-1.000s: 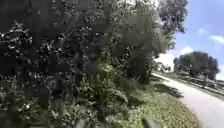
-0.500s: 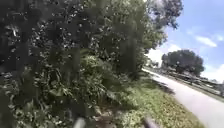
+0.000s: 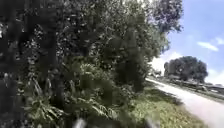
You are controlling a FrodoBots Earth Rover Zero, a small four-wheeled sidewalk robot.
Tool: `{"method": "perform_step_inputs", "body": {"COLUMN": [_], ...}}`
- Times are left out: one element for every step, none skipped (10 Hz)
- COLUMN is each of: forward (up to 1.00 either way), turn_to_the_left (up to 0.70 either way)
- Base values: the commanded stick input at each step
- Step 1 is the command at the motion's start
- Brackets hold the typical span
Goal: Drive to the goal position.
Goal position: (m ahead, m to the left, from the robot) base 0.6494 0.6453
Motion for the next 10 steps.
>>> {"method": "perform_step_inputs", "body": {"forward": [0.00,0.00,0.00,-0.27,-0.44,-0.50,-0.50,-0.50,-0.50,-0.50], "turn_to_the_left": [0.00,0.00,0.00,0.00,0.00,0.00,0.00,-0.03,-0.39,-0.50]}}
